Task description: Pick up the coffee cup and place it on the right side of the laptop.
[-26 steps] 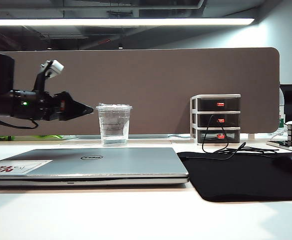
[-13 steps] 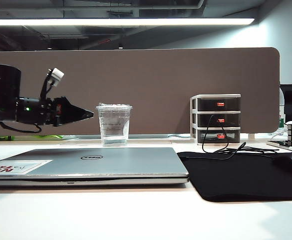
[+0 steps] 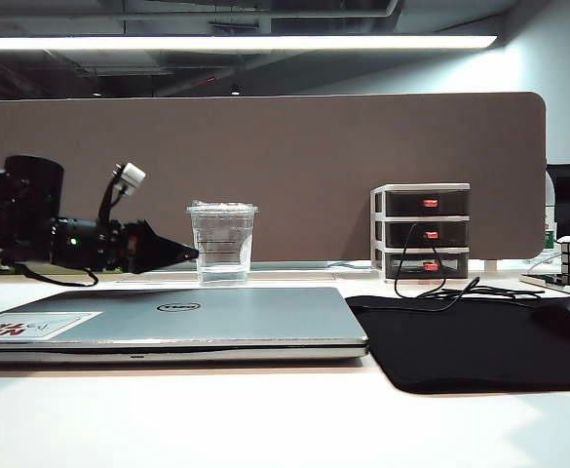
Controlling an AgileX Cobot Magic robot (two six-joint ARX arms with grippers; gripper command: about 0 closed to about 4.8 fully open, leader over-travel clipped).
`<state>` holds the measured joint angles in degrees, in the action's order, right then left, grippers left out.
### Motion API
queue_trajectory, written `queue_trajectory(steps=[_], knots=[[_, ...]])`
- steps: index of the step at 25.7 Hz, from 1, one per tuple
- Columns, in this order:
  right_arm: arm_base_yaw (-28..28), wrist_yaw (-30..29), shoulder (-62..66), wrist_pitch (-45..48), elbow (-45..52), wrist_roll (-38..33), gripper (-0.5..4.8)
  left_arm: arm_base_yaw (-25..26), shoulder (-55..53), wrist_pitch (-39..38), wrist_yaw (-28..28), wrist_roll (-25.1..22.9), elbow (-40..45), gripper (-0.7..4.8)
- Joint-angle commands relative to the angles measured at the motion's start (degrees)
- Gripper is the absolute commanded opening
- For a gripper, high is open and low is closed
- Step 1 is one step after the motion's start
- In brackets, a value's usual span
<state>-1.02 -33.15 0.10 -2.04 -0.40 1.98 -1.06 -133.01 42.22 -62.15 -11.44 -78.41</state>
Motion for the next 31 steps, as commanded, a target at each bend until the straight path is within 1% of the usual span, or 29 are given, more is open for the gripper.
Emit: queue_trajectory(steps=[1, 6, 12, 15, 27, 31], knots=[[0.0, 0.0, 0.0, 0.5, 0.3, 0.2, -0.01, -0.7, -1.4, -0.4, 0.6, -0.6, -2.5, 4.79], [0.0, 0.0, 0.0, 0.5, 0.3, 0.2, -0.01, -1.9, -2.8, -3.9, 0.7, -0.6, -7.4, 4.79], [0.0, 0.0, 0.0, 0.5, 0.3, 1.2, -0.01, -3.2, -5.3, -5.4, 0.7, -0.7, -12.1, 4.79], [0.0, 0.0, 0.0, 0.5, 0.3, 1.3, -0.01, -3.9, -5.8, -5.3, 2.1, -2.1, -12.3, 4.79], [0.0, 0.0, 0.0, 0.6, 0.3, 1.3, -0.01, -5.3, -8.4, -6.6, 1.9, -1.6, -18.1, 4.79], [0.0, 0.0, 0.0, 0.5, 0.3, 1.5, -0.01, -5.6, -8.5, -6.6, 2.1, -1.6, -18.6, 4.79]])
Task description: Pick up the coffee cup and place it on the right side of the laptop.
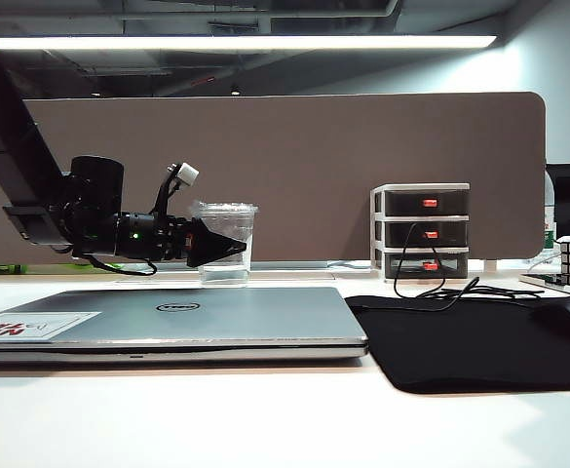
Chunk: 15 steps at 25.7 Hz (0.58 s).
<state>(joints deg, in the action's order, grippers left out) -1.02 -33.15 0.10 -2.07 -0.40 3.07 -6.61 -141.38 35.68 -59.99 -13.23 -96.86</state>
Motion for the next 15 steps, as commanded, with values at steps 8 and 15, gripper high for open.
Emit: queue_trajectory(steps=[8, 15], knots=[[0.0, 0.0, 0.0, 0.6, 0.4, 0.4, -0.01, -0.6, -0.1, 0.5, 1.4, 0.2, -0.2, 4.79], [0.0, 0.0, 0.0, 0.5, 0.4, 0.4, -0.01, -1.6, -0.1, 1.7, 4.0, 0.2, -0.2, 4.79]])
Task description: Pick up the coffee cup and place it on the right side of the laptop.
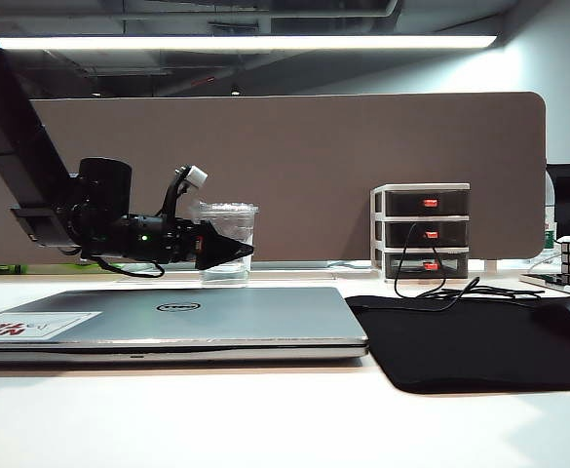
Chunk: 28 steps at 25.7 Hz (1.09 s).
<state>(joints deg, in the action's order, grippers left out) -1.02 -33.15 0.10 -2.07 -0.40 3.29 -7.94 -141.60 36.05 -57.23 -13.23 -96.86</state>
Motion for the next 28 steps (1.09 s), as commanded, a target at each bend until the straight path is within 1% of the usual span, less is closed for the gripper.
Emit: queue_trajectory(steps=[1, 7, 9, 10, 12, 13, 15, 20, 22, 23, 24, 28], knots=[[0.0, 0.0, 0.0, 0.6, 0.4, 0.2, -0.01, -0.5, 0.1, 1.3, 1.8, 0.2, -0.2, 4.79], [0.0, 0.0, 0.0, 0.5, 0.4, 0.2, -0.01, -0.5, 0.1, 1.3, 2.0, 0.2, -0.2, 4.79], [0.0, 0.0, 0.0, 0.5, 0.4, 0.2, -0.01, -0.5, 0.1, 1.3, 2.0, 0.2, -0.2, 4.31], [0.0, 0.0, 0.0, 0.5, 0.4, 0.2, -0.01, -0.5, 0.1, 1.3, 1.9, 0.2, -0.2, 4.2], [0.0, 0.0, 0.0, 0.5, 0.4, 0.2, -0.01, -0.5, 0.1, 1.3, 1.9, 0.2, -0.2, 4.19], [0.0, 0.0, 0.0, 0.5, 0.4, 0.2, -0.01, -0.5, 0.1, 1.4, 1.9, 0.2, -0.2, 4.07], [0.0, 0.0, 0.0, 0.5, 0.4, 0.2, -0.01, -0.5, 0.1, 1.4, 1.8, 0.2, -0.2, 3.68], [0.0, 0.0, 0.0, 0.5, 0.4, 0.2, -0.01, -0.5, 0.2, 3.5, 0.1, 0.4, -0.2, 3.66], [0.0, 0.0, 0.0, 0.5, 0.4, 0.2, -0.01, -0.5, 0.2, 5.9, -0.8, 3.0, -0.2, 3.66], [0.0, 0.0, 0.0, 0.5, 0.4, 0.2, -0.01, -0.5, 0.2, 7.7, -0.9, 5.7, -0.2, 3.66], [0.0, 0.0, 0.0, 0.5, 0.4, 0.2, -0.01, -0.5, 0.2, 8.9, -0.9, 7.1, -0.2, 3.66], [0.0, 0.0, 0.0, 0.5, 0.4, 0.2, -0.01, -0.5, 0.2, 12.4, -3.0, 10.6, -0.2, 3.66]])
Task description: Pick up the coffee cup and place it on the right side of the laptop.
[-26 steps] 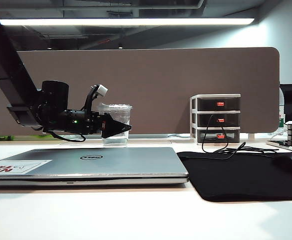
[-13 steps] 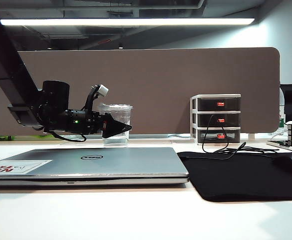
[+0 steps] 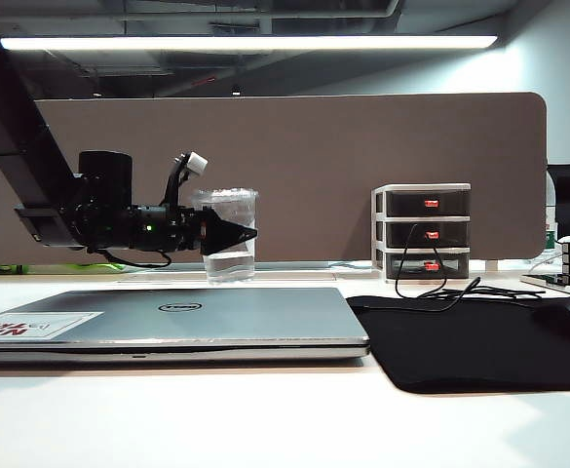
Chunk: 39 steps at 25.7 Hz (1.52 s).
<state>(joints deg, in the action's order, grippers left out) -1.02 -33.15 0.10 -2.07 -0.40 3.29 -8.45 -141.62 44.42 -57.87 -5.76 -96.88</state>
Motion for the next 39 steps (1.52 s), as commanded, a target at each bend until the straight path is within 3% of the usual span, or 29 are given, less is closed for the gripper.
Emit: queue_trajectory(steps=[1, 8, 18, 26, 31, 39], knots=[[0.0, 0.0, 0.0, 0.5, 0.4, 0.2, -0.01, 0.0, 0.3, 5.1, -3.4, 4.4, -0.2, 3.66], [0.0, -0.2, 0.0, 0.4, 0.4, 0.1, -0.01, -2.2, 2.4, 5.1, -6.9, 6.9, 0.0, 3.68], [0.0, -0.2, 0.0, 0.1, 0.4, 0.1, -0.01, -11.4, 5.3, 4.5, -10.3, 8.3, 0.1, 3.71], [0.0, -0.2, 0.0, -1.2, 0.4, 0.2, -0.01, -19.1, 5.6, 4.5, -9.8, 8.3, 2.2, 3.7], [0.0, -0.2, 0.0, -3.0, 0.4, 0.2, -0.01, -21.6, 6.6, 5.3, -8.8, 7.7, 6.3, 3.66], [0.0, -0.2, 0.0, -2.8, 0.4, 0.2, -0.01, -24.7, 10.1, 14.1, -6.2, 6.0, 17.0, 3.65]])
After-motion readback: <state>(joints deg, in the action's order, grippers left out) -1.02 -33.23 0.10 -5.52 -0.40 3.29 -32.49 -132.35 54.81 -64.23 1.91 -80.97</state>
